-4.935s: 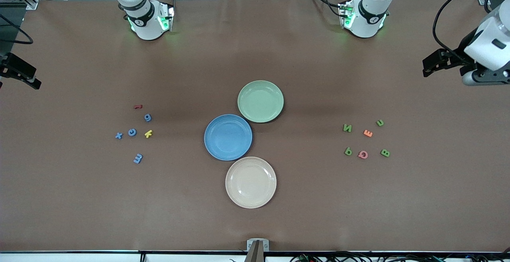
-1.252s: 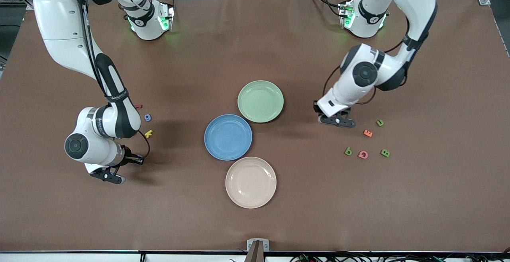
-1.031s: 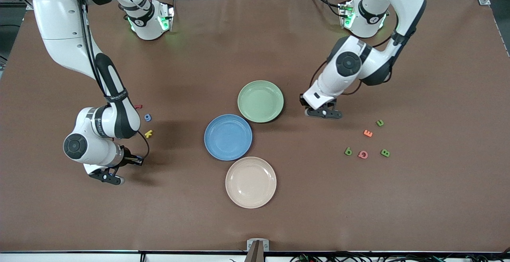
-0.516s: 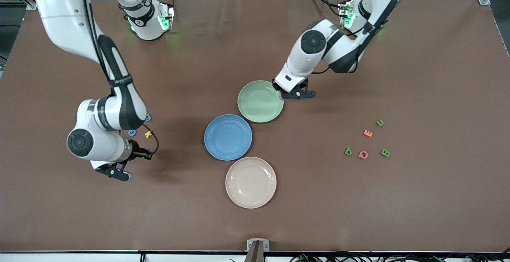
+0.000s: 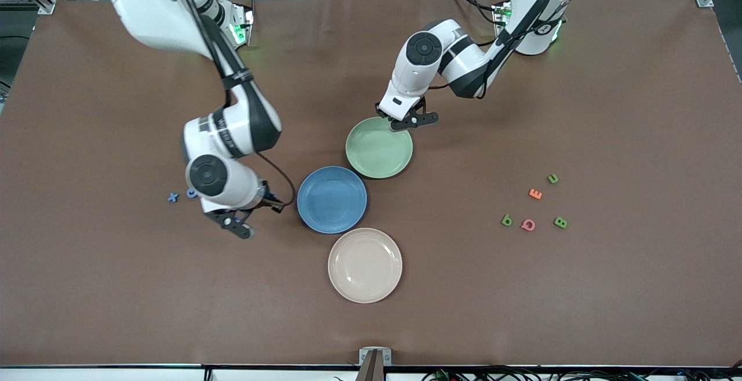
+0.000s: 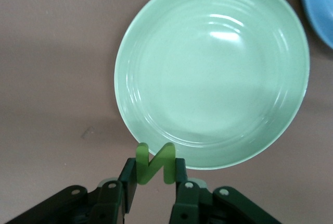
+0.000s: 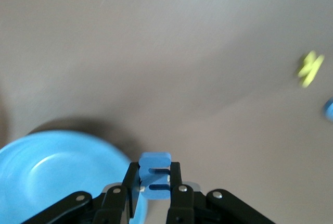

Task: Sort letters by color into matching plates
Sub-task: 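Carry the green N to the green plate while the right gripper carries the m, then open the left gripper over the green plate while the right gripper releases, then move the left gripper to the green q while the right gripper reaches the x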

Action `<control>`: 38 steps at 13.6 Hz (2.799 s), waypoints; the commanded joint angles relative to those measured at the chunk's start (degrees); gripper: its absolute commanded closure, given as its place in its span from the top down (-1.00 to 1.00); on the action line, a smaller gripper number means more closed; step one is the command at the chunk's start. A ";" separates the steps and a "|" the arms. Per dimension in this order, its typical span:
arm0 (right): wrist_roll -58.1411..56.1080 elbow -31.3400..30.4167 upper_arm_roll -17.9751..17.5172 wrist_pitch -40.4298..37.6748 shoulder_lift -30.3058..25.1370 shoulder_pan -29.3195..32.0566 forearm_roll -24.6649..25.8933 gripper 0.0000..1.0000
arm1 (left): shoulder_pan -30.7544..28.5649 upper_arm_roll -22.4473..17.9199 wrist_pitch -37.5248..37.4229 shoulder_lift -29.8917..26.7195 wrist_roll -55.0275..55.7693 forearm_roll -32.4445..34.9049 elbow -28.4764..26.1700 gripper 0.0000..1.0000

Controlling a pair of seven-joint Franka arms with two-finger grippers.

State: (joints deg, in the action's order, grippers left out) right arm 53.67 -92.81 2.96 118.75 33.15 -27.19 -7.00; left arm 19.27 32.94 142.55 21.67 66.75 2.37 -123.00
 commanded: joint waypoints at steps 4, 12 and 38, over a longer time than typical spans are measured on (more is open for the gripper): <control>7.57 -0.53 0.56 7.97 3.58 -6.20 -8.46 -0.73 | 0.33 -0.51 -0.26 5.30 4.96 1.15 6.01 -0.55; 9.70 -0.62 0.56 10.10 5.17 -8.49 -8.47 -0.18 | 0.41 -1.21 -0.26 9.79 9.44 4.84 9.88 0.41; -67.89 -9.74 1.52 -0.04 -7.75 27.62 4.36 1.00 | -34.83 -1.13 -8.97 8.81 -23.75 28.22 12.16 0.97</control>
State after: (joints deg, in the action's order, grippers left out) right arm -9.97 -99.38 5.69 114.46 26.09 -2.34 -3.44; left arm -15.54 31.18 131.96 26.52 46.65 28.39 -113.39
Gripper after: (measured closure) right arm 0.000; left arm 0.004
